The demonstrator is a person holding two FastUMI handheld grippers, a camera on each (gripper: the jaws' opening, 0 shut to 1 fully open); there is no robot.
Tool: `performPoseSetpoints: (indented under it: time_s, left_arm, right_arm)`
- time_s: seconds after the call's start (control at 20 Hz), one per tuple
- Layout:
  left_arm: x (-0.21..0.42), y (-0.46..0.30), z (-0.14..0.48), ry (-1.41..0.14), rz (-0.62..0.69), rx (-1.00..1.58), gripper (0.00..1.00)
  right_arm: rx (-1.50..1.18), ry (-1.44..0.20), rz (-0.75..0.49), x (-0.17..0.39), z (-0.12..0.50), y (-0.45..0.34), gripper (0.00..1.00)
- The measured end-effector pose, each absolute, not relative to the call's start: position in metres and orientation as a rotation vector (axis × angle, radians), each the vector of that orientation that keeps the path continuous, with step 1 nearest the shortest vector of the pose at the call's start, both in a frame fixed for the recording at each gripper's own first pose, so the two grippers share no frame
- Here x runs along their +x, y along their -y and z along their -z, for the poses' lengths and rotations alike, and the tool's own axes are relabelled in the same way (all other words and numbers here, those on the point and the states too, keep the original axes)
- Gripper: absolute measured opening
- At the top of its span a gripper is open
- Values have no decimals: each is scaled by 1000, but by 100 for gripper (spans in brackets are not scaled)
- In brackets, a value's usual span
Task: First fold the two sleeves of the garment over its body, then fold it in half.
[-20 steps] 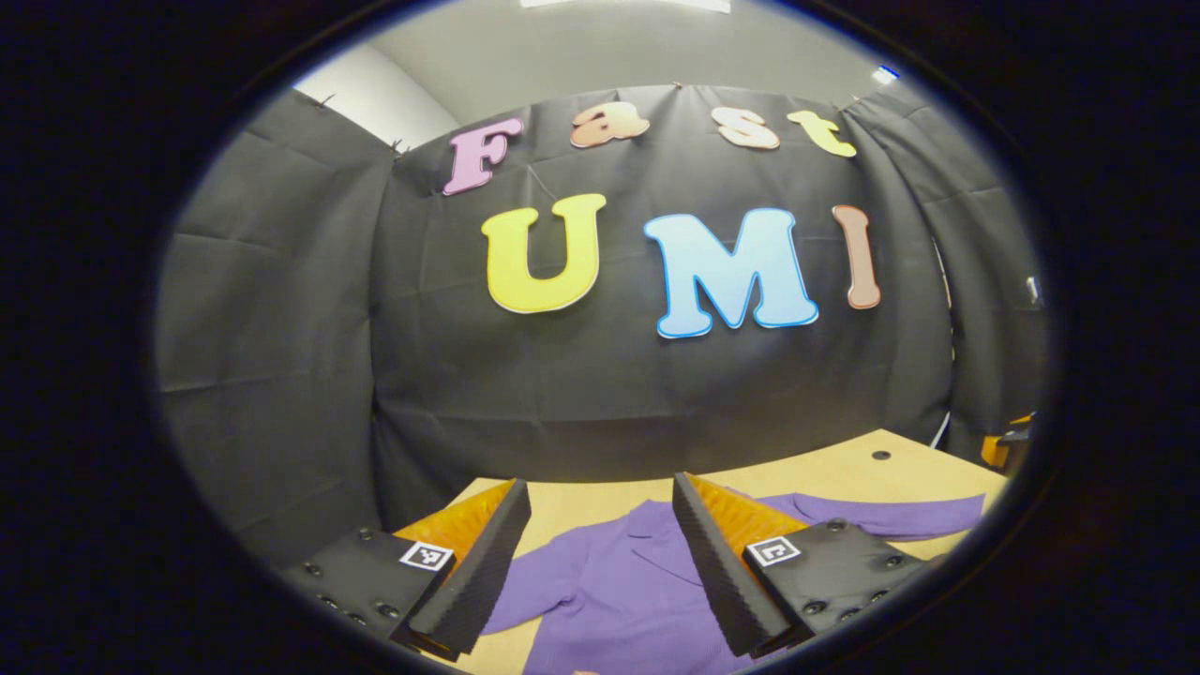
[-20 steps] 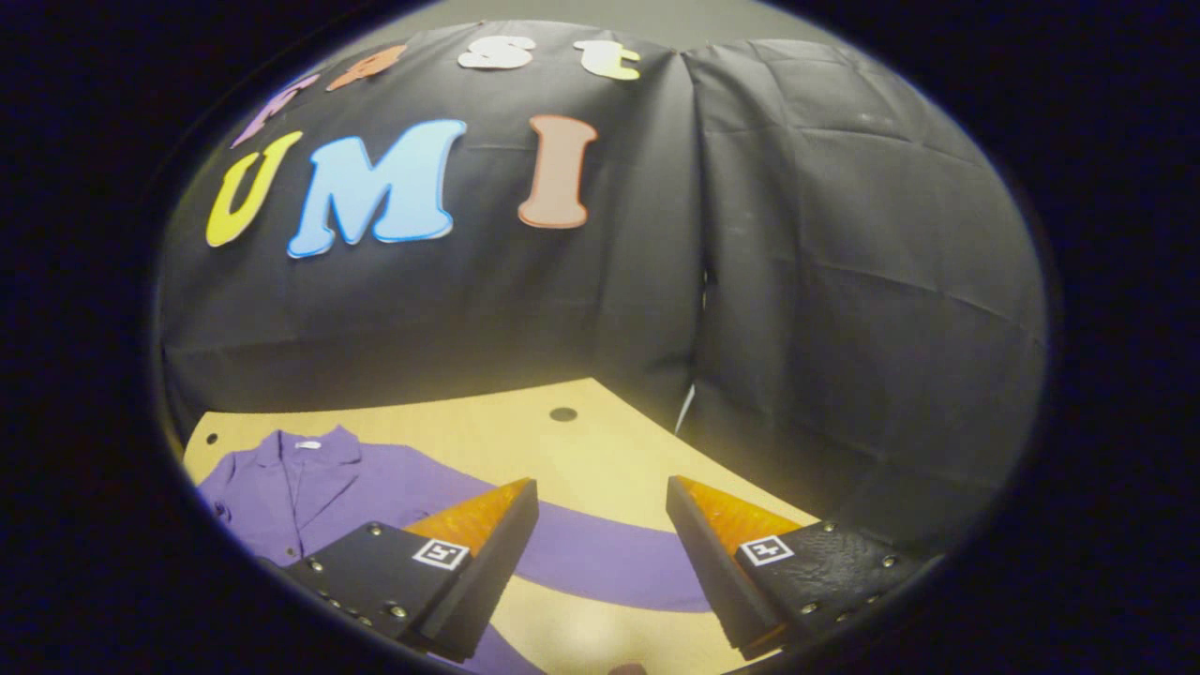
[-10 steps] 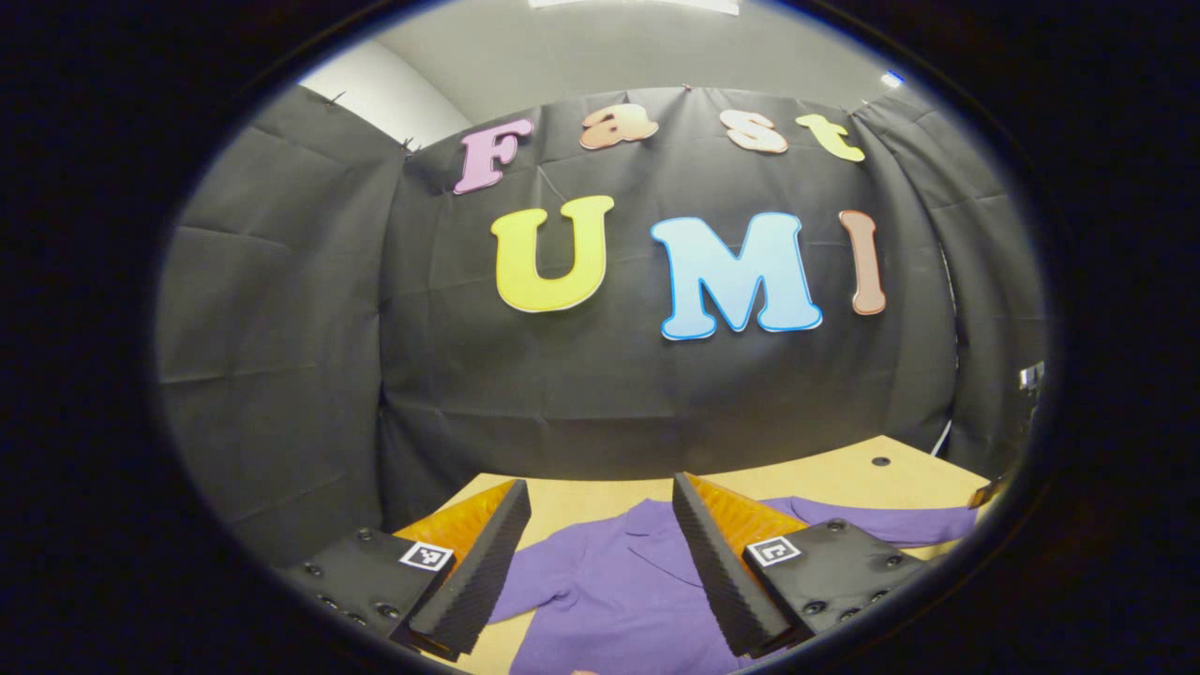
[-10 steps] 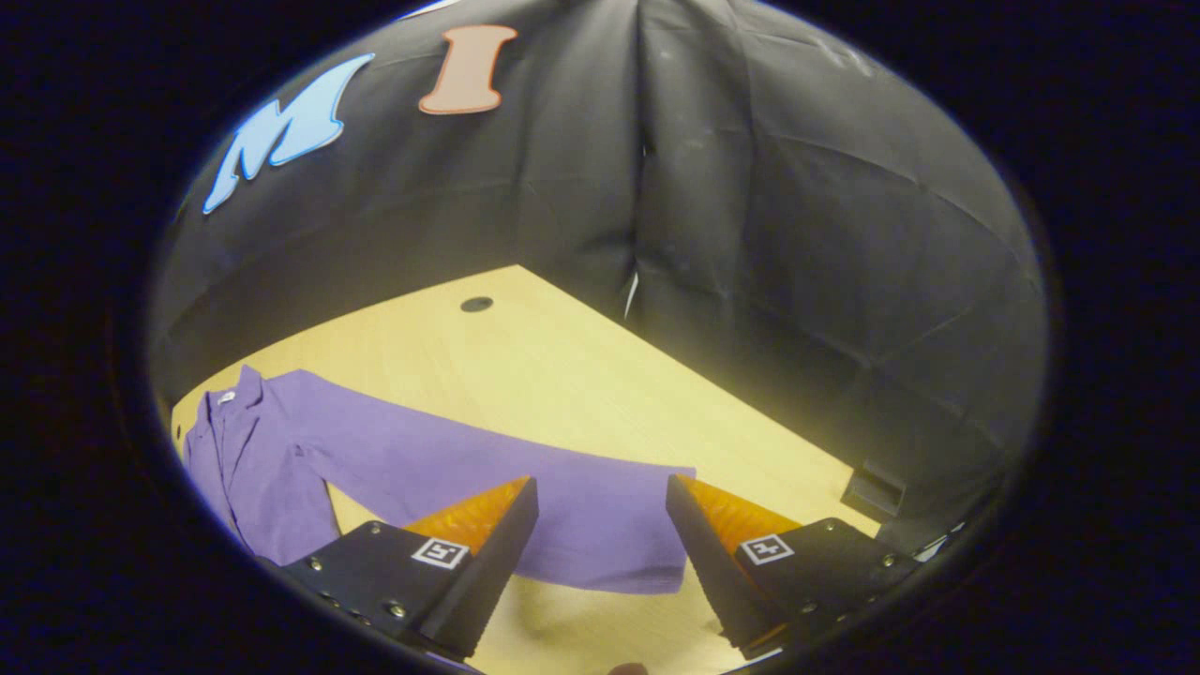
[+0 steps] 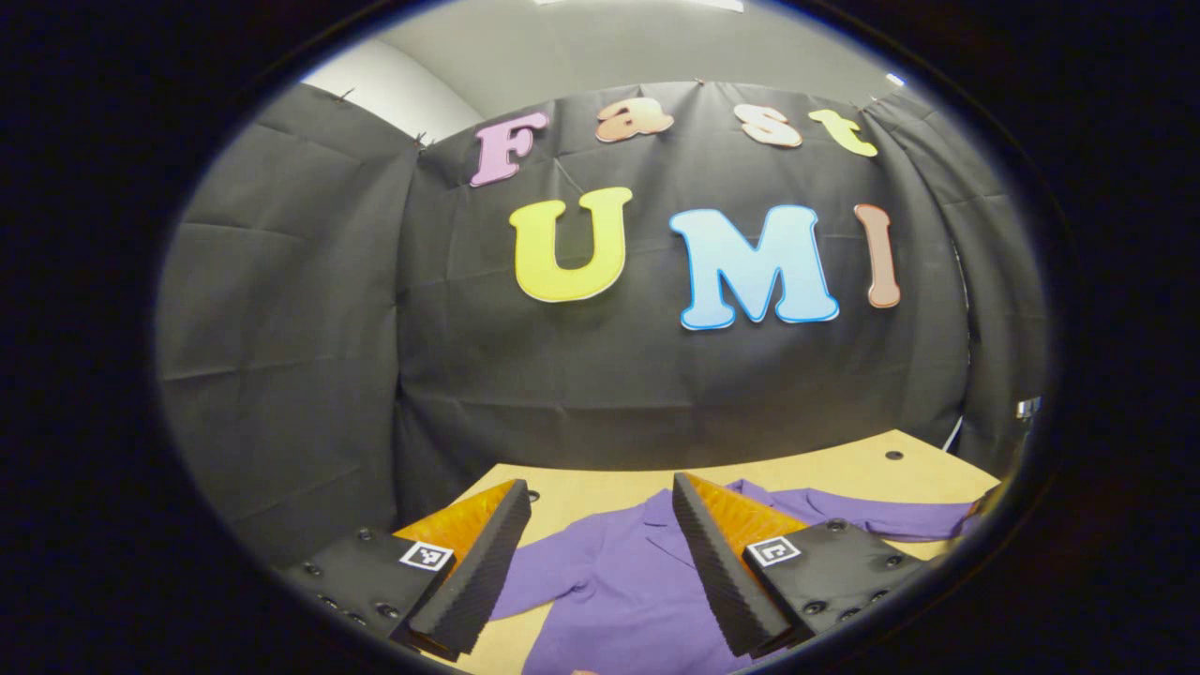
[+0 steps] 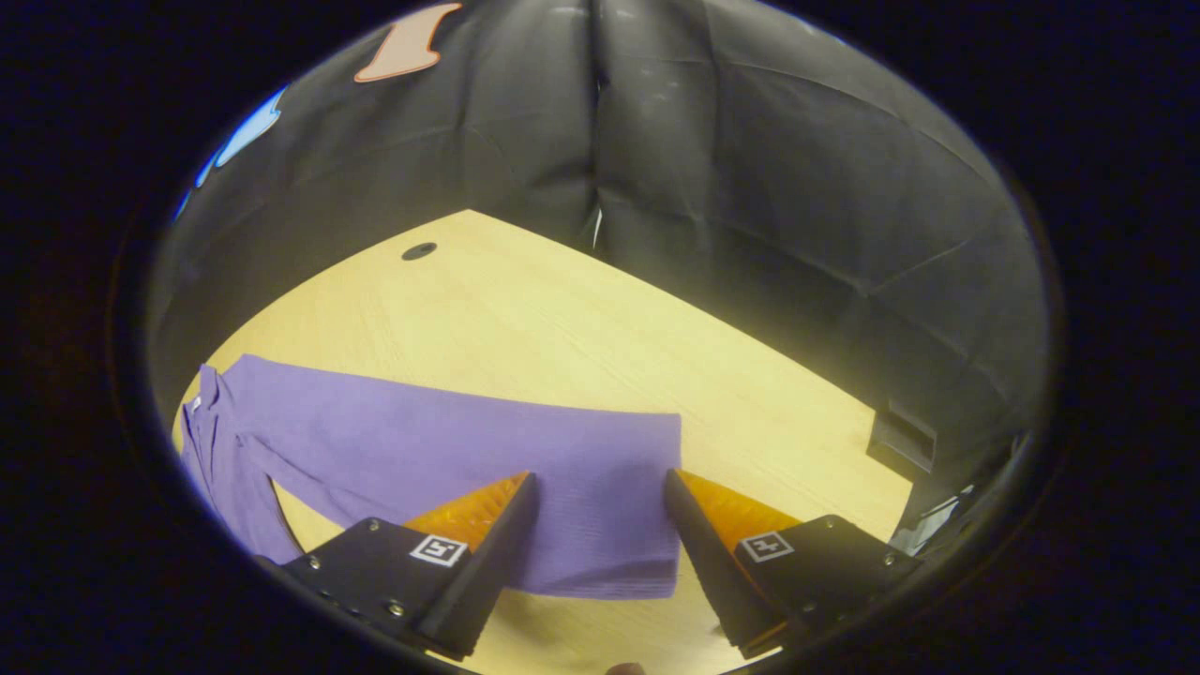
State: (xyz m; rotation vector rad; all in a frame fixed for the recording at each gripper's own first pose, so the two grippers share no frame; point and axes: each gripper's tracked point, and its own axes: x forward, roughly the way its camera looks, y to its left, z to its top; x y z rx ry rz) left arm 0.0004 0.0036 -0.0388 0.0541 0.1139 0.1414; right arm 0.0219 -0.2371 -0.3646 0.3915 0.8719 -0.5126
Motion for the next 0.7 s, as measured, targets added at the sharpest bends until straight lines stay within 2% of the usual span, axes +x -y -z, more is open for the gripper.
performPoseSetpoints:
  time_s: [0.15,0.25,0.4,0.45,0.5,0.6,0.7]
  left_arm:
    - [1,-5,41,-116,-141,41,97]
    - [1,-7,43,-115,-139,39,97]
    - [0,-12,43,-113,-142,35,97]
    - [-1,-13,44,-112,-144,35,97]
    - [-2,-16,43,-110,-145,35,97]
    - [-5,-20,42,-110,-147,34,97]
    - [-6,-26,43,-111,-150,32,98]
  right_arm:
    - [383,-887,486,22,371,231,94]
    - [397,-887,476,25,368,227,84]
    - [400,-884,483,26,367,225,42]
    - [403,-885,487,27,368,225,37]
    - [398,-885,485,25,368,224,18]
    - [383,-863,499,27,369,229,18]
    - [409,-852,470,34,362,226,2]
